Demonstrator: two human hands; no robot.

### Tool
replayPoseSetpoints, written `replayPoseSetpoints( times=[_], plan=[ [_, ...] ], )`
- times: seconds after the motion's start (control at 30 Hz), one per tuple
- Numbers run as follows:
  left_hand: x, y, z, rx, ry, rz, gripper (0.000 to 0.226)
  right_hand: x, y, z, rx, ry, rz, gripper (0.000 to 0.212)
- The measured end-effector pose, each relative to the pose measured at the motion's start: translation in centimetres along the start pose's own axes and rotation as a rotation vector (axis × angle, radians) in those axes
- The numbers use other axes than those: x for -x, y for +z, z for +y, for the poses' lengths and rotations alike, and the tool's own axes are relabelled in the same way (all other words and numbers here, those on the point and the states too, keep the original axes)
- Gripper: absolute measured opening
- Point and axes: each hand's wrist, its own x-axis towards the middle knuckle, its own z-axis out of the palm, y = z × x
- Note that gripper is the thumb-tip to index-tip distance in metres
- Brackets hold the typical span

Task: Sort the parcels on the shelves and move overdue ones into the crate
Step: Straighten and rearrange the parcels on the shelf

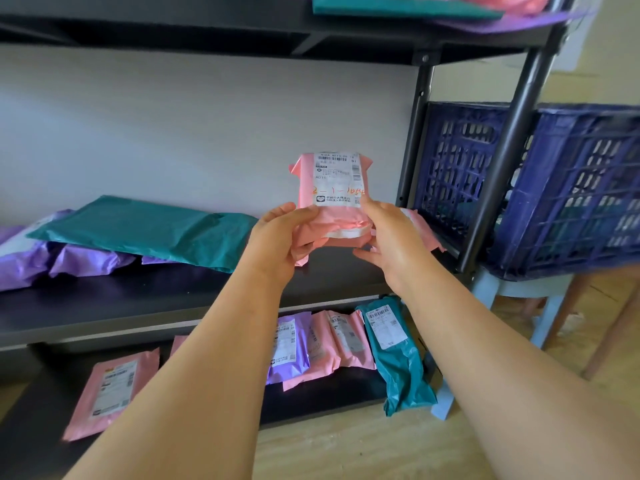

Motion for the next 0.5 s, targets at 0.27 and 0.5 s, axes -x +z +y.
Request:
replayPoseSetpoints(
  times=[0.27, 0.5],
  plan=[
    [2.0, -1.5, 1.2, -0.103, -0.064, -0.214, 0.054, 1.0, -0.2, 0.7, -0.195, 0.022, -0.15, 0.022],
    [1.1, -3.7, 0.8, -0.12, 0.02, -0.097, 0.034, -0.7, 1.4, 1.2, -0.208, 0.076, -0.271, 0.038]
  ],
)
